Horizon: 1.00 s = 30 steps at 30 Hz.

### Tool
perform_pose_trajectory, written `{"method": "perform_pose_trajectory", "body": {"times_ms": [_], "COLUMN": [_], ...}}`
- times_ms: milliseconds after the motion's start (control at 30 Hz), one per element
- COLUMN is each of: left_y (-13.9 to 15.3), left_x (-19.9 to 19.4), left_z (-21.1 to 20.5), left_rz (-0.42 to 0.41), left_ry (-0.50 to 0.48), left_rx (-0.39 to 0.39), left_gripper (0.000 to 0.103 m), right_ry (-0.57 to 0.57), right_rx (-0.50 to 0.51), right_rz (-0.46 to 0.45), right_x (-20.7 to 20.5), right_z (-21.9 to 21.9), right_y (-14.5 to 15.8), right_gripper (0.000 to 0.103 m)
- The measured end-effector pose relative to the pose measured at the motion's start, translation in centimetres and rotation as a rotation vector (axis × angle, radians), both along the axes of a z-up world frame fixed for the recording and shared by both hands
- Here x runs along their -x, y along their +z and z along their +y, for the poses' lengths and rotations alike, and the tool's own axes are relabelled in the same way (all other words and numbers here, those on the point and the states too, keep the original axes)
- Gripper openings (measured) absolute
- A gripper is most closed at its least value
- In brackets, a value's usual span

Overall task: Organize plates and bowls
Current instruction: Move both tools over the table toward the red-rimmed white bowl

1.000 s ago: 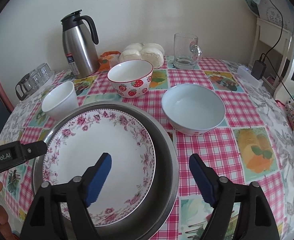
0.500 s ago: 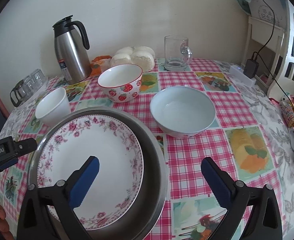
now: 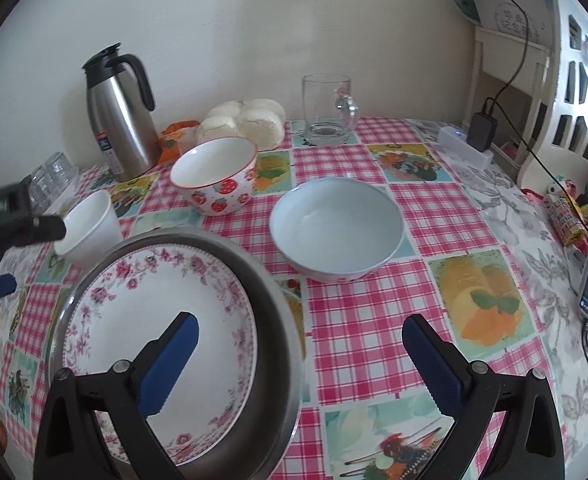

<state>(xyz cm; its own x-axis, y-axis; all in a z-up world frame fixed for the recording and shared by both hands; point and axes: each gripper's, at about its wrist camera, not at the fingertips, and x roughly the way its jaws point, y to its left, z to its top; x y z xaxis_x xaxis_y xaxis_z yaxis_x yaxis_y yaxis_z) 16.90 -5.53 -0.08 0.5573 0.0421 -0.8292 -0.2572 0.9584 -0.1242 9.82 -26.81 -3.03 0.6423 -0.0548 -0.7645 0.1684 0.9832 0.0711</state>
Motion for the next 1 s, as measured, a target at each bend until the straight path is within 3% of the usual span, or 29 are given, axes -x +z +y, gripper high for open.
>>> {"method": "perform_pose_trajectory", "body": {"times_ms": [433, 800, 1000], "left_y": [-0.1, 1.0, 0.2], "left_x": [-3.7, -6.0, -6.6], "left_z": [-1.8, -1.9, -0.2], "left_rz": [-0.107, -0.163, -0.125], "left_ry": [-0.064, -0.182, -0.144], "left_rx": [-0.098, 0.027, 0.104], "left_gripper": [0.1, 0.1, 0.1], "right_ry": [-0.031, -0.007, 0.011], "right_rx": [0.037, -0.01, -0.014], "right_rz": [-0.006, 0.008, 0.009], "right_x": [-2.0, -6.1, -6.2], "right_z": [-1.7, -2.8, -3.3], "right_y": [1.3, 3.6, 5.1], "right_gripper": [0.103, 0.103, 0.103]}}
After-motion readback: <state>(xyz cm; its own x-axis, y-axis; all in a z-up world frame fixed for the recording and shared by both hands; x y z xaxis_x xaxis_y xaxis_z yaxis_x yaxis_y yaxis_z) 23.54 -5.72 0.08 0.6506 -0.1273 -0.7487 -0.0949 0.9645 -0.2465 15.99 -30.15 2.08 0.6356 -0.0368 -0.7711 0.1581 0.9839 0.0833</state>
